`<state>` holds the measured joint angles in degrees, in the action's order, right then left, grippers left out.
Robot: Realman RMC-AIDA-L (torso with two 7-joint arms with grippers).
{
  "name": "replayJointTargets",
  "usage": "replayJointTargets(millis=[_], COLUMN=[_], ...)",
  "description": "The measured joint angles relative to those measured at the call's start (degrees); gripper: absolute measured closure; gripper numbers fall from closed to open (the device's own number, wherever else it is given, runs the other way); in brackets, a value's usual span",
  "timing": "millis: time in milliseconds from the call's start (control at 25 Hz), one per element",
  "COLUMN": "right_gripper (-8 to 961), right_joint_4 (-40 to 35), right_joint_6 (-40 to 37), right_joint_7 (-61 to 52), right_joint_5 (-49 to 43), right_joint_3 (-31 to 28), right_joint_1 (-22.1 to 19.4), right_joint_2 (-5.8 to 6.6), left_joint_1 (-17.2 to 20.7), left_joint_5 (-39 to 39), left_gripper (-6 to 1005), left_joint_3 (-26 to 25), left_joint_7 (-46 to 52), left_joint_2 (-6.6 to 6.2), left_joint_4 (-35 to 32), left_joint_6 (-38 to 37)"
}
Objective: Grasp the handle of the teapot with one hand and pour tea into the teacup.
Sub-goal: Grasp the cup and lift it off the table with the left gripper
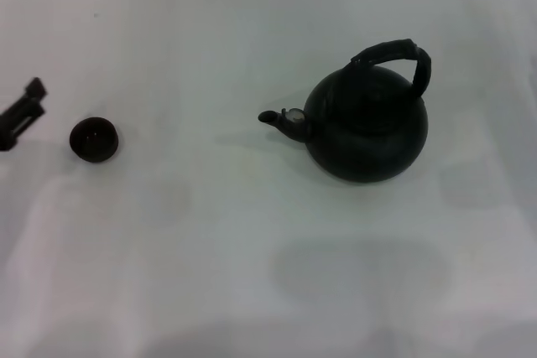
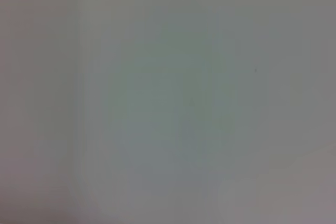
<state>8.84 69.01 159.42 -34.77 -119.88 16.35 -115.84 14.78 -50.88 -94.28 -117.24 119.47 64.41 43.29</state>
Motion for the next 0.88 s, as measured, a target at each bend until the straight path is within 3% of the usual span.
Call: replayJointTargets(millis=[520, 880], right_gripper=[531, 532], right_joint_4=[-0.7, -0.5], right_joint_6=[-0.3, -0.4], right_joint_7=[0.0, 0.0], right_joint_5=[0.1, 0.1], right_joint_3=[-0.2, -0.3], right_joint_1=[-0.1, 0.1], right_joint_2=[0.00, 0.00], left_joint_1=[-3.0, -6.7], left_joint_5=[-4.5, -8.0], left_gripper=[134, 127], left_joint_3=[7.7, 8.0], left_joint_7=[7.0, 11.9], left_joint_2=[-0.38, -0.77], left_joint_4=[1.2, -3.3], left_joint_6=[-11.8, -10.4])
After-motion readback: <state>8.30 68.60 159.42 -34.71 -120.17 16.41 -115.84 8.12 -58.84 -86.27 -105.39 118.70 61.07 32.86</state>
